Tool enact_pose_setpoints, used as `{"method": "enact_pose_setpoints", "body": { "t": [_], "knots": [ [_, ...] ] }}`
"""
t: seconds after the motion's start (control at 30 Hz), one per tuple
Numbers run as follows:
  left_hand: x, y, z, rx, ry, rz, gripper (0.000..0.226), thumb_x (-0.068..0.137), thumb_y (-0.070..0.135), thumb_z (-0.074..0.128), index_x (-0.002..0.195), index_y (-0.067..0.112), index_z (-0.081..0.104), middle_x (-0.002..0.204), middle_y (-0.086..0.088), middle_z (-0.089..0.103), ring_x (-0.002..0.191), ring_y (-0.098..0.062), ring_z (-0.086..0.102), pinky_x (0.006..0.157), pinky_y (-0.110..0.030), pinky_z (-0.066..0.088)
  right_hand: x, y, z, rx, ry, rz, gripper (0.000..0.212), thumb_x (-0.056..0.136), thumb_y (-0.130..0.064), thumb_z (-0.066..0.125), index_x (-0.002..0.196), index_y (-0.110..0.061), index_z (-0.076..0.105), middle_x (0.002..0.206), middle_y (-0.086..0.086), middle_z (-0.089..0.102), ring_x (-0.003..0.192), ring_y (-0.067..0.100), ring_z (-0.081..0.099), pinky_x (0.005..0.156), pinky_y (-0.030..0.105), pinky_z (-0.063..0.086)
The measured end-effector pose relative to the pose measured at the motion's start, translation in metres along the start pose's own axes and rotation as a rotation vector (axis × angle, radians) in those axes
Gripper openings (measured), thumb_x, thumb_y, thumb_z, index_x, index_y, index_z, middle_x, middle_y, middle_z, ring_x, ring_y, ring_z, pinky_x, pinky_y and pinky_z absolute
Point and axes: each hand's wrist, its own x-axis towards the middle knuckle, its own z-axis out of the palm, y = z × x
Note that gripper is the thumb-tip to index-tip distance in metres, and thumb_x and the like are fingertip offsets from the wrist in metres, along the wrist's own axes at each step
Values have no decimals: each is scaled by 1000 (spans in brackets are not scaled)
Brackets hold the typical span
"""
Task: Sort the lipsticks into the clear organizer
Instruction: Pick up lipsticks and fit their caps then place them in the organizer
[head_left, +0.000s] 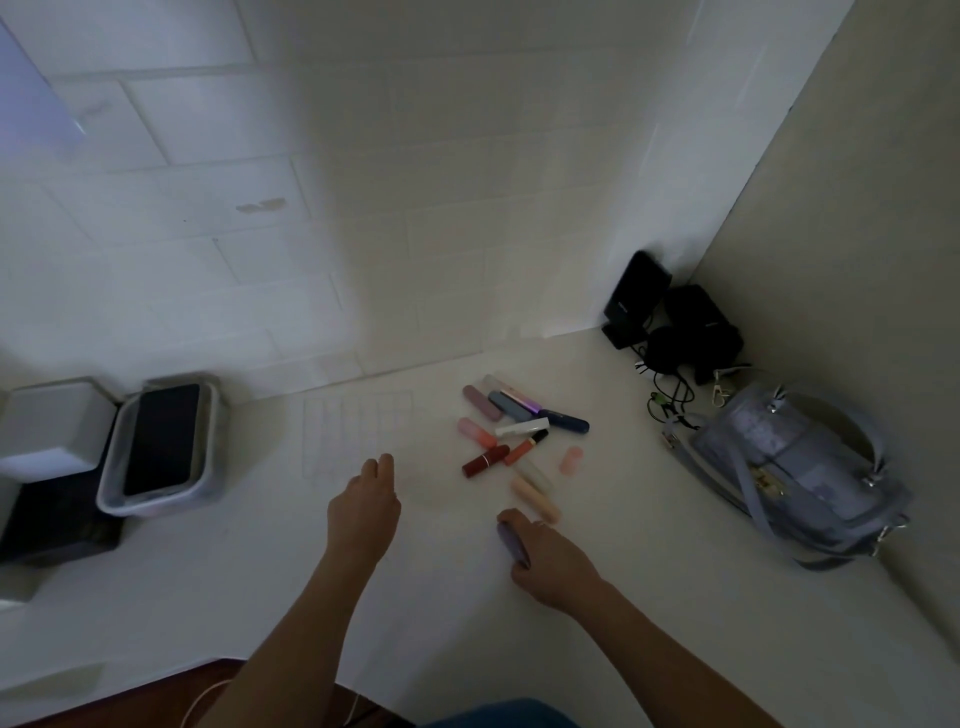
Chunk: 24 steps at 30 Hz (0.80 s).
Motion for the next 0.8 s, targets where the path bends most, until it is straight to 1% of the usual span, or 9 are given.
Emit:
{"method": "enact_pose_setpoints", "body": {
  "t": [0.07,0.17,0.27,0.4,0.5,0.6,0.67,0.7,0.8],
  "knots": [
    [1,-3,-1,-7,14,-19,35,89,11,49,123,10,41,108,-9,52,84,-27,60,53,-33,40,0,0,1,-3,-6,0,56,86,-19,49,137,-26,26,100,13,48,93,36,58,73,35,41],
    [5,-7,-1,2,2,-45,35,88,8,48,122,11,42,107,-11,49,81,-25,56,55,-31,41,2,0,0,-12,-12,-8,56,86,-19,50,137,-26,26,99,13,47,88,34,57,71,33,39],
    [7,-5,2,-25,-14,-51,35,88,4,46,122,11,41,106,-11,49,75,-21,48,56,-30,39,2,0,0,-13,-18,-14,56,86,-19,50,137,-26,26,94,7,41,78,25,49,70,31,38],
    [6,-1,3,-71,-33,-38,24,90,7,46,113,8,45,106,-11,51,86,-27,57,59,-31,39,3,1,0,3,-28,-12,56,86,-19,51,136,-25,26,95,8,44,80,27,51,71,32,40],
    [-1,1,6,14,-11,54,9,92,16,53,98,10,53,96,-8,59,85,-26,61,59,-31,38,1,2,-2,50,-3,-13,54,86,-19,52,134,-21,28,98,11,51,84,29,56,70,32,39],
    [-9,7,9,70,8,166,18,78,18,74,78,10,58,73,-6,63,64,-25,62,49,-29,33,-1,3,-3,209,40,5,53,85,-19,57,131,-21,31,92,7,58,75,17,54,69,29,39],
    [-13,13,10,62,-11,179,15,83,22,69,82,10,59,77,-6,64,70,-25,63,53,-29,33,0,3,-4,401,91,31,49,82,-16,62,121,-27,35,77,0,54,63,9,51,65,28,44],
    [-15,15,11,59,-10,183,16,83,23,69,82,10,60,78,-5,65,70,-25,63,53,-29,33,1,2,-6,484,104,46,49,81,-14,64,117,-30,35,74,-1,54,62,10,53,64,27,46],
    [-25,24,13,73,-11,217,24,72,27,79,72,13,60,66,-2,64,57,-21,61,46,-25,31,2,-3,-10,618,83,47,48,82,-11,63,115,-33,36,75,3,58,64,14,57,65,29,51]
  ]
}}
